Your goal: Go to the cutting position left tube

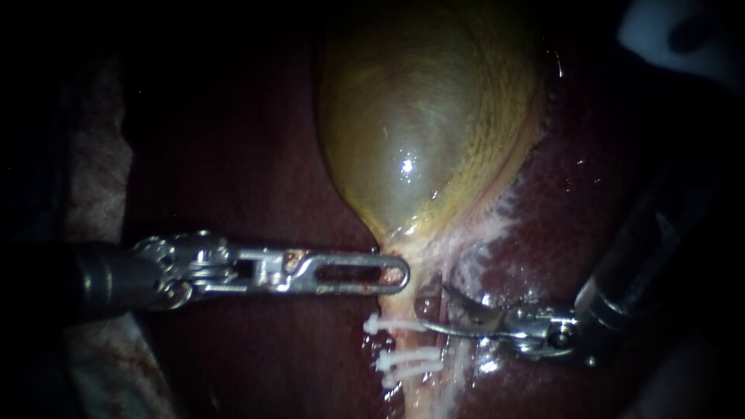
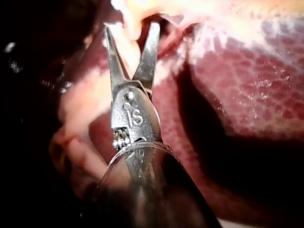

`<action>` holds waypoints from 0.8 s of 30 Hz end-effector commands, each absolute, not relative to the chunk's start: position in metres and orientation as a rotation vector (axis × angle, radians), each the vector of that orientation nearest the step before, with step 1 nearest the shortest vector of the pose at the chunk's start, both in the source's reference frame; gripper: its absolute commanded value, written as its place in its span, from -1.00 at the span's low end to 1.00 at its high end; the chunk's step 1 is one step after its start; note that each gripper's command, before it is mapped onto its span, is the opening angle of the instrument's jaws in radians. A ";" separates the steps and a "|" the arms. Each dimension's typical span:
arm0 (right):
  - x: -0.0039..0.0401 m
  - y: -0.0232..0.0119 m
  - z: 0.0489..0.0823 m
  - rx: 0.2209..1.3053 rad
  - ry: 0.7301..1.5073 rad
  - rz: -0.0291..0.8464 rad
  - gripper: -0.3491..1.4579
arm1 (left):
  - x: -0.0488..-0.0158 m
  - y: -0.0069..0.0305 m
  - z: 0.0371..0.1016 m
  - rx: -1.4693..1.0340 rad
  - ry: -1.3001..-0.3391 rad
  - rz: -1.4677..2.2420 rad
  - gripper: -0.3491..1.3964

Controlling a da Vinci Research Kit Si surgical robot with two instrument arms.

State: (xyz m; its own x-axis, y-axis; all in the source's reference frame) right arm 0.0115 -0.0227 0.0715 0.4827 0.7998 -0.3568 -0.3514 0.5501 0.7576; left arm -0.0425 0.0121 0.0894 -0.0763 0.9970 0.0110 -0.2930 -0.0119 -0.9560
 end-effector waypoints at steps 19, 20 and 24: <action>0.0126 -0.0236 0.0710 0.736 0.636 0.739 0.95 | -0.0426 0.0121 0.0894 -0.949 -1.040 1.391 -1.00; 0.0126 -0.0236 0.0710 0.737 0.633 0.738 0.95 | -0.0426 0.0121 0.0894 -0.949 -1.040 1.391 -1.00; 0.0126 -0.0238 0.0711 0.743 0.601 0.729 0.91 | -0.0426 0.0121 0.0894 -0.949 -1.040 1.391 -1.00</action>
State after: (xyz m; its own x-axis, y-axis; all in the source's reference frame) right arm 0.0125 -0.0238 0.0711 0.6083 0.7619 -0.2226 -0.3689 0.5197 0.7706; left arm -0.0426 0.0122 0.0894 -0.0756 0.9971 0.0117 -0.2929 -0.0110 -0.9561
